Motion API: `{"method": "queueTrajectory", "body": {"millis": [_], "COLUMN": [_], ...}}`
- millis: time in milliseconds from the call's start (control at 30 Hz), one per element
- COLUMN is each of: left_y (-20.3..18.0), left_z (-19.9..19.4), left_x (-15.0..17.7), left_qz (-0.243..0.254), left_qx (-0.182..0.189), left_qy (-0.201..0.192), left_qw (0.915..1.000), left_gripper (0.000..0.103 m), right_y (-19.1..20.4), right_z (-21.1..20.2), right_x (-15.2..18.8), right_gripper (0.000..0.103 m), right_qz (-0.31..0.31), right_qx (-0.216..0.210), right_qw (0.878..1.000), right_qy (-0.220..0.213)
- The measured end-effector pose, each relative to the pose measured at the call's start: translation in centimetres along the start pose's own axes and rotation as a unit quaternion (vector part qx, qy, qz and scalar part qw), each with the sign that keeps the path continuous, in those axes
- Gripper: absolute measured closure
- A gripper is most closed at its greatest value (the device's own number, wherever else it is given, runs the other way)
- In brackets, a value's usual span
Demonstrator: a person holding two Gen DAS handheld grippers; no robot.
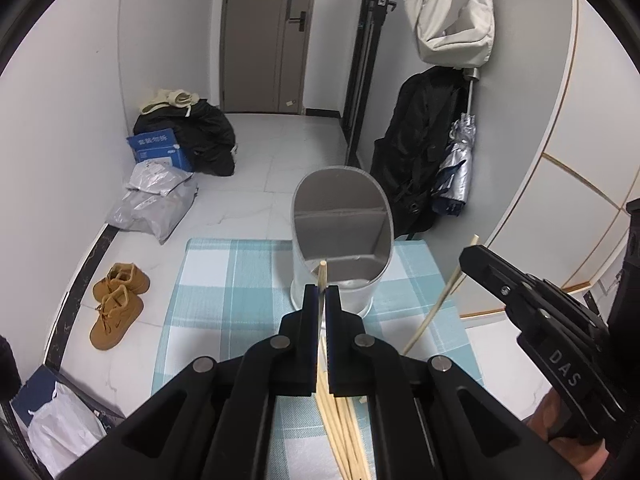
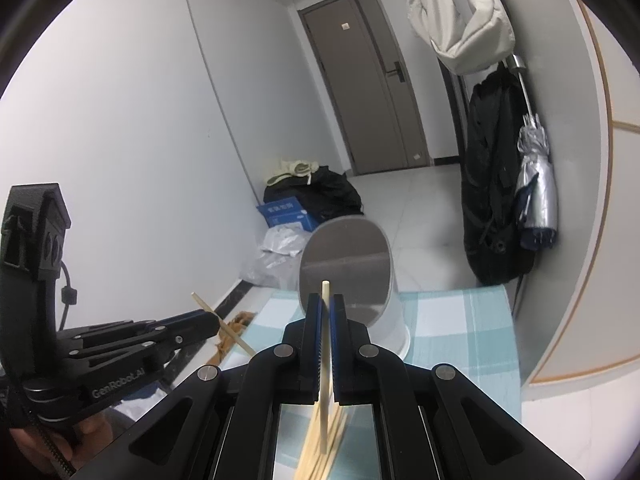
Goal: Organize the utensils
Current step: 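Raise both held chopsticks up above the white utensil holder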
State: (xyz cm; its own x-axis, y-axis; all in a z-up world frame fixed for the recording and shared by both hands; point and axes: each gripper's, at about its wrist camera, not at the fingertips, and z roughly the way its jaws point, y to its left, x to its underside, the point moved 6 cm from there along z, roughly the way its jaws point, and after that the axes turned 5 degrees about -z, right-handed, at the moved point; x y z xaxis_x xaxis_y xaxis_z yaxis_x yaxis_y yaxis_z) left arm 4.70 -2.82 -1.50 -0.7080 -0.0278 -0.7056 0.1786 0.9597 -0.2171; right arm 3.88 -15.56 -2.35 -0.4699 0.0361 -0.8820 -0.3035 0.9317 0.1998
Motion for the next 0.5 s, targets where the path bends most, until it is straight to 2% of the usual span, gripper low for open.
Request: {"method": "queueTrajectory", "body": {"millis": [233,500], "left_y": [-0.7,-2.2], "left_z": [-0.8,-1.8], "left_x": [-2.0,-4.4], "left_qz": [0.010,0.019], "left_qx": [0.015,0.042], "left_qy": [-0.004,-0.003], "left_qw": [0.9998,0.9990], "left_gripper": [0.103,0.103], "right_y": [-0.4,-0.6], "right_z": [0.2,0.1], "right_x": [-1.6,-5.1], "right_gripper": [0.100,0.100], "right_qz": [0.002,0.007], "right_qx": [0.000,-0.017], "right_qw": [1.000,1.000], "right_qy": [-0.004,-0.023]}}
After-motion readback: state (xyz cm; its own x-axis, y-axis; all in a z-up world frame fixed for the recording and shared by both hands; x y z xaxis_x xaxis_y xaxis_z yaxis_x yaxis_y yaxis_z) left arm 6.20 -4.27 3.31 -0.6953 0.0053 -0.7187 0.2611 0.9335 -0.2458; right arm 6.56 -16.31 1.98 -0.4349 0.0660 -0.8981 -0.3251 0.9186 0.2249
